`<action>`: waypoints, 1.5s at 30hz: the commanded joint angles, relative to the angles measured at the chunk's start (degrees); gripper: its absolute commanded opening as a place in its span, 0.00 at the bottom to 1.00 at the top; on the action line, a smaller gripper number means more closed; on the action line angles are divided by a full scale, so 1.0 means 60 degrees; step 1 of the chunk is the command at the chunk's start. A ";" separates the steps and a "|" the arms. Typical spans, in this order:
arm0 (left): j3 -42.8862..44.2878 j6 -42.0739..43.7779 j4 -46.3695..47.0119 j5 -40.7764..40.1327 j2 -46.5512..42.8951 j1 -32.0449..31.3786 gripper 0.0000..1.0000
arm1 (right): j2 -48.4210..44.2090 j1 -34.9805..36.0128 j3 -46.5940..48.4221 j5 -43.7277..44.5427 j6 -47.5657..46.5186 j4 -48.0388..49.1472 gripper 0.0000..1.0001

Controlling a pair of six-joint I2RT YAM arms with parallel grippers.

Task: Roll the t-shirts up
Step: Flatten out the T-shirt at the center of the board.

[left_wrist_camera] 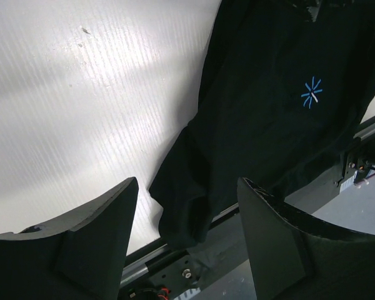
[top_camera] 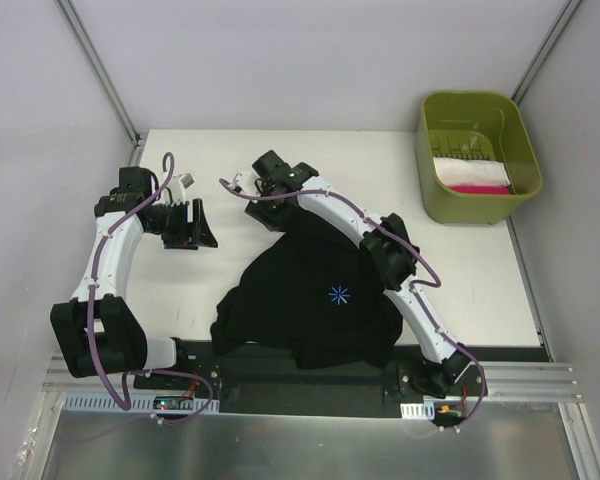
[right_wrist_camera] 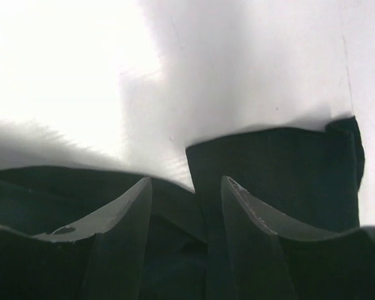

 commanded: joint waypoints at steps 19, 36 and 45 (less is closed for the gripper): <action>-0.0425 0.0065 -0.0011 -0.0196 -0.0330 0.0006 0.65 | 0.1163 -0.0031 0.0549 -0.0488 0.0531 0.0103 0.37; -0.0557 0.0109 0.0209 -0.0123 -0.0140 0.0006 0.65 | -0.0871 -0.0236 0.0623 0.1549 0.1175 0.0718 0.01; -0.0322 -0.0008 0.0340 0.0199 0.0095 0.0006 0.65 | -0.1972 -0.0221 -0.0652 0.0846 0.1205 0.0279 0.01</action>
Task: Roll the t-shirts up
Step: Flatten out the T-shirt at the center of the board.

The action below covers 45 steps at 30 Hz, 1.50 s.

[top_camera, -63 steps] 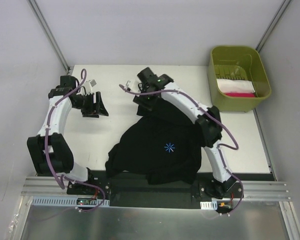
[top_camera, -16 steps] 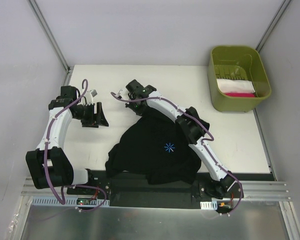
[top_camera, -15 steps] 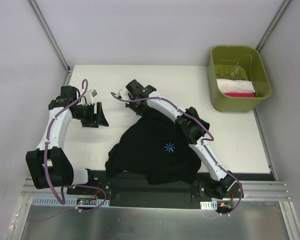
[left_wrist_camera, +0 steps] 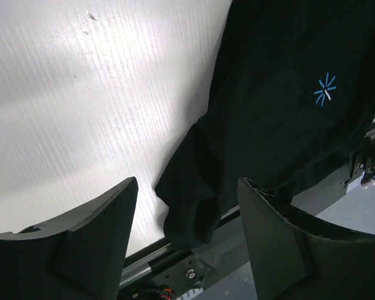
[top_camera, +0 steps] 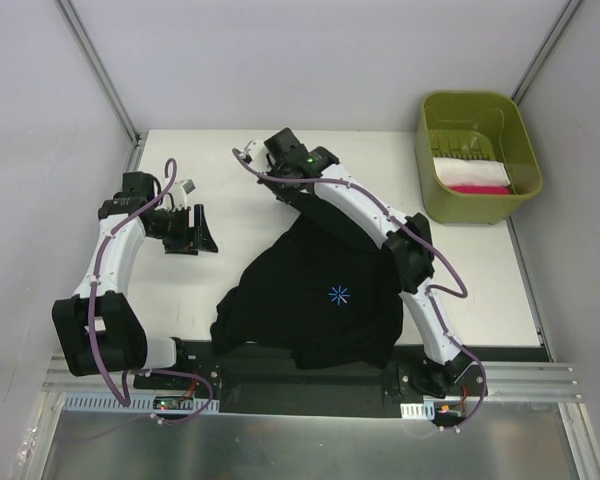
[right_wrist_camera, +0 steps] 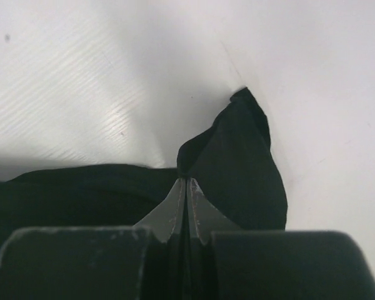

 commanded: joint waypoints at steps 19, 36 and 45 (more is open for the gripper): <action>-0.0252 0.0109 0.0100 0.0388 -0.0531 0.0006 0.65 | -0.1433 0.0693 -0.2213 -0.2272 0.0122 -0.1147 0.01; -0.0266 0.0124 0.0203 0.0403 -0.0370 0.0006 0.65 | -0.0920 0.0796 -0.2038 -0.2242 -0.0156 -0.1205 0.39; -0.0193 0.0094 0.0203 0.0389 -0.0253 0.0006 0.65 | -0.0628 0.0825 -0.1980 -0.2097 -0.0332 -0.1191 0.40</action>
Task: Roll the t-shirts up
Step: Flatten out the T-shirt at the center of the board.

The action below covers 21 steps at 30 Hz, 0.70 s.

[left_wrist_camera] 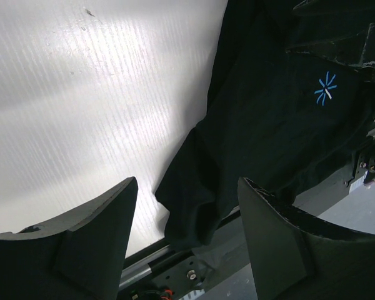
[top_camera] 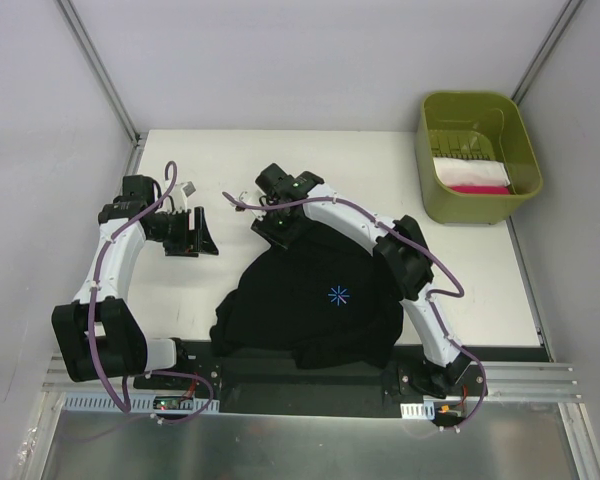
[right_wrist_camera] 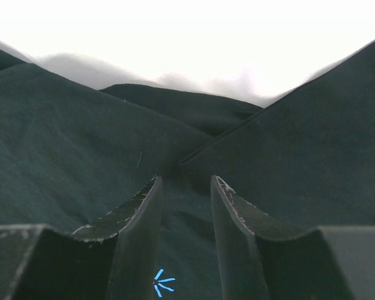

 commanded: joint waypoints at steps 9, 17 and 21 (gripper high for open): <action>0.0047 0.0087 0.0104 0.0301 -0.0049 0.0006 0.65 | 0.0329 0.0078 0.0853 0.0818 -0.0051 0.0115 0.36; 0.0003 0.0087 0.0105 0.0257 -0.0064 0.0006 0.65 | 0.0330 0.0107 0.0883 0.0439 -0.0095 -0.0017 0.35; 0.0032 0.0058 0.0090 0.0257 -0.0049 0.0006 0.65 | 0.0256 0.0122 0.0839 0.0174 -0.0168 -0.0105 0.36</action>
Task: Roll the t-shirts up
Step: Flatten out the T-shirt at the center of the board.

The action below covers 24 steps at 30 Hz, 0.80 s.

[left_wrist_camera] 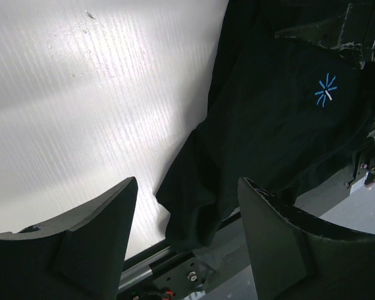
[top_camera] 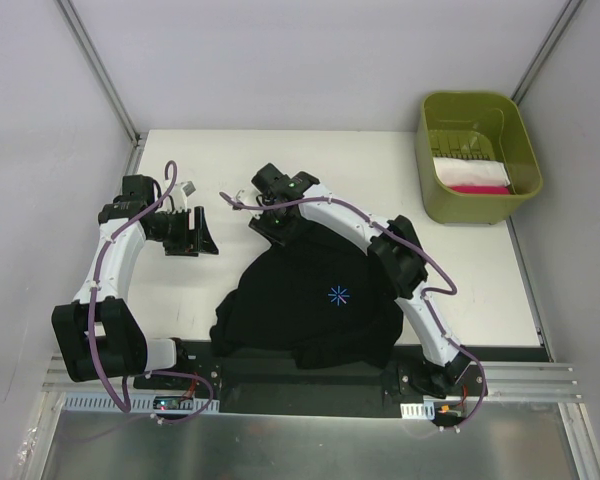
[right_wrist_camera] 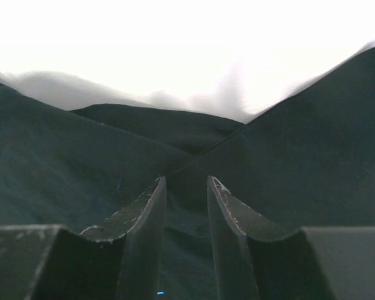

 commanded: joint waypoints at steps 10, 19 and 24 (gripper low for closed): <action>-0.0008 0.0076 0.0043 0.0217 -0.0111 0.0006 0.65 | -0.0086 0.0111 0.0380 -0.0226 -0.0366 -0.0306 0.35; -0.0022 0.0076 0.0043 0.0173 -0.0141 0.0006 0.65 | 0.0075 0.0082 0.0277 0.0154 -0.0395 -0.0218 0.27; -0.0008 0.0091 0.0043 0.0158 -0.0082 0.0006 0.65 | 0.0178 0.0053 0.0424 0.0213 -0.0395 -0.0203 0.20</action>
